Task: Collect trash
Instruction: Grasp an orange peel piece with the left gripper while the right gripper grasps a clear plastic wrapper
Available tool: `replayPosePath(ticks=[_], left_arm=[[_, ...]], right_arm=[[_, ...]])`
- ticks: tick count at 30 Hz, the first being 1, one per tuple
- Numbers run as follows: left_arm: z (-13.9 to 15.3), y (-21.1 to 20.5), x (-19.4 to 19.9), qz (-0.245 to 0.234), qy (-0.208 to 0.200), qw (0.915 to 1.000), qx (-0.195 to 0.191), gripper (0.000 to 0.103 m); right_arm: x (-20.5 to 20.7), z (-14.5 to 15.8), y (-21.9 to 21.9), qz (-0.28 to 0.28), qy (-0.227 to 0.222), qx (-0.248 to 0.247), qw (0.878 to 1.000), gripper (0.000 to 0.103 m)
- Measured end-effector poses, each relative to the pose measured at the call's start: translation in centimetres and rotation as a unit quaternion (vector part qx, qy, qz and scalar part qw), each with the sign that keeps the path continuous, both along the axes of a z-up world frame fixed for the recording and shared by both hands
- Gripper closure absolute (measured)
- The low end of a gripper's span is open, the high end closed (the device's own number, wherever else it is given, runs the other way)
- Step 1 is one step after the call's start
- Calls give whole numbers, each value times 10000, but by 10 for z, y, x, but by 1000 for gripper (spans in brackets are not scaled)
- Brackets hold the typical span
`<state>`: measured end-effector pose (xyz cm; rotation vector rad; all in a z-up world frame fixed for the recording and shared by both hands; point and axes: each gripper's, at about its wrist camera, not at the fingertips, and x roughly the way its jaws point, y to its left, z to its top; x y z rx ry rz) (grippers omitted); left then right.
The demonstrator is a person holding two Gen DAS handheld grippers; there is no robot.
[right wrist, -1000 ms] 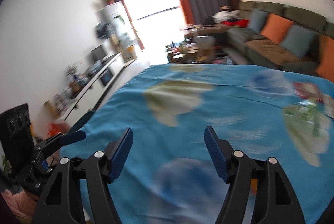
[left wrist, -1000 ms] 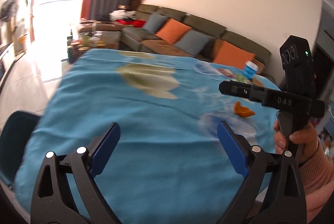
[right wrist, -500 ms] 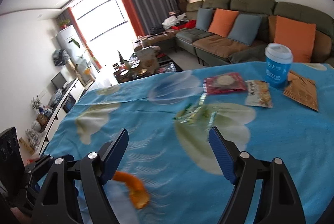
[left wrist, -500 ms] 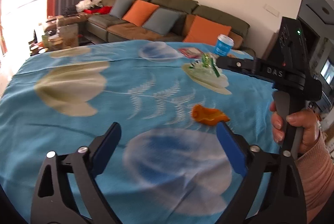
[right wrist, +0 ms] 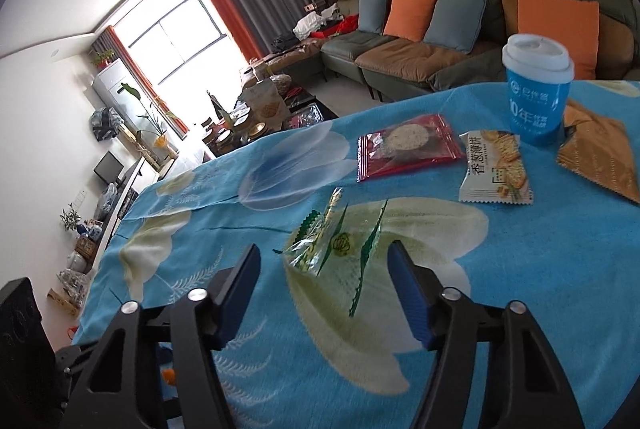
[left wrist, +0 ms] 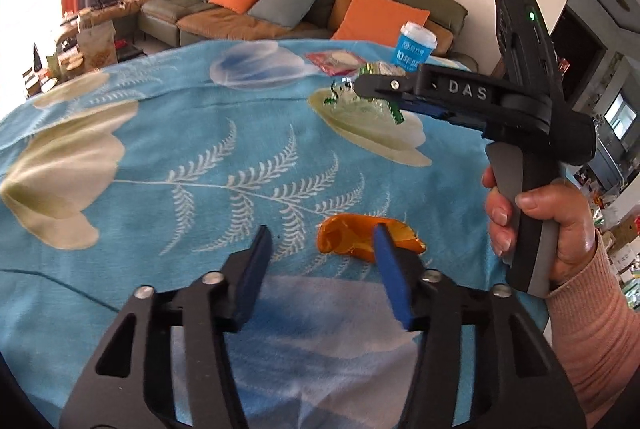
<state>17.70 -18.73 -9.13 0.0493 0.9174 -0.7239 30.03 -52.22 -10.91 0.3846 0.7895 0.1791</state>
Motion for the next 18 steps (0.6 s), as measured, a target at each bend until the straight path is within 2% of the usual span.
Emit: replayPosePath(ticks=[2,4,5,9,11,15,18], left_arm=[[-3,-2,3,-51,122,9999,-13,66],[-6,-4,5,-105,197,9997,-28,72],[-6,-5,5,-120,201,9997,-31,74],[-6,-6,6,-173,231,9996,-73,85],[-6,-7,5,-173,220,9996,-68,86],[-4,-5,5,-123,209,9996,-110,94],[-4,-3,5,-105,201,9996,-147,94]], right_arm=[[2,-3,-3,-47,30,42,10000,46],[2,-5,-5,-44,46,88,9999,55],[1,-6,-7,-56,47,102,9999,63],[0,-7,-9,-81,30,152,9998,66],[-2,-6,-10,-89,13,187,9998,71],[-8,-3,-9,-54,-66,192,9998,74],[-15,2,-9,-6,-157,238,9996,75]])
